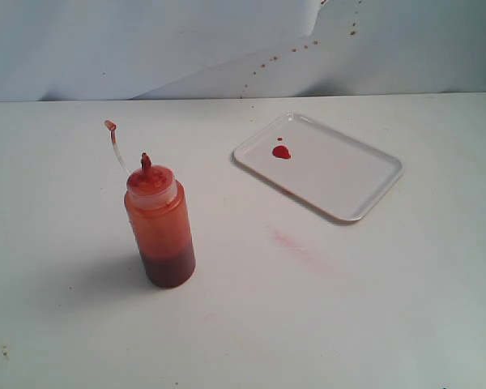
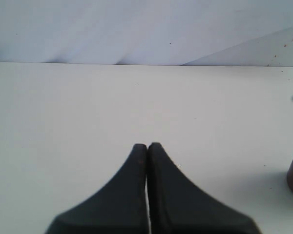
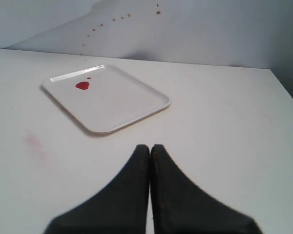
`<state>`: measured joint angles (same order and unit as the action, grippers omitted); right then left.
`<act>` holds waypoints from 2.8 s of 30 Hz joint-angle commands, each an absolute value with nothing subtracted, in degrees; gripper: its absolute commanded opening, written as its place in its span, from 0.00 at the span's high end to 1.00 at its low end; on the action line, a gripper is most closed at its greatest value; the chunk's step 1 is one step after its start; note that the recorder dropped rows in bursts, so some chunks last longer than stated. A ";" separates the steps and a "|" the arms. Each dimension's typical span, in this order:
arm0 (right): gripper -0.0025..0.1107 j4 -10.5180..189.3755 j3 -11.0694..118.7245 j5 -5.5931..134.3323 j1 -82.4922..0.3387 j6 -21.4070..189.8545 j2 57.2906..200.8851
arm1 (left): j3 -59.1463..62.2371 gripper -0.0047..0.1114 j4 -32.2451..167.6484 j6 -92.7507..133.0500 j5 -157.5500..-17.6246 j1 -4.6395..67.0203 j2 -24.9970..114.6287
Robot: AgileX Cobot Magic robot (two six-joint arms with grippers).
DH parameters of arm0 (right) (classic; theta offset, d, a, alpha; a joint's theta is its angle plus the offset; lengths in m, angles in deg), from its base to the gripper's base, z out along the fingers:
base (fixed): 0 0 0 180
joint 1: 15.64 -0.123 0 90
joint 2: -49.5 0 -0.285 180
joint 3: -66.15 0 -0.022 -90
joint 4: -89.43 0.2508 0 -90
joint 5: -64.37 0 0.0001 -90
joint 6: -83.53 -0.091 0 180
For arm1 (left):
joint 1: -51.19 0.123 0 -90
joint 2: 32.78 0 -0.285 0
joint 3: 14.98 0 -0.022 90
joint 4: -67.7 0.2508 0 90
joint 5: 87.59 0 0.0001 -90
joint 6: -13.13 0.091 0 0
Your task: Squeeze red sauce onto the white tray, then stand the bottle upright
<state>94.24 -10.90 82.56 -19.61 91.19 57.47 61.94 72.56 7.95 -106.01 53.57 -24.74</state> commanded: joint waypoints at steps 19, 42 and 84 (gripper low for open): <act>0.98 93.53 -11.07 84.25 -17.01 88.41 57.29 | 62.24 0.96 72.67 7.64 -105.84 53.24 -25.00; 0.98 94.60 -11.07 84.14 -17.01 90.34 57.29 | 62.24 0.96 72.67 7.64 -105.84 53.24 -25.00; 0.98 94.61 -11.07 84.14 -15.09 90.34 57.29 | 62.24 0.96 72.67 7.64 -105.84 53.24 -25.00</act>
<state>94.28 -10.90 84.13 -15.47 89.94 57.47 61.94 72.56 7.85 -106.24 53.57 -24.74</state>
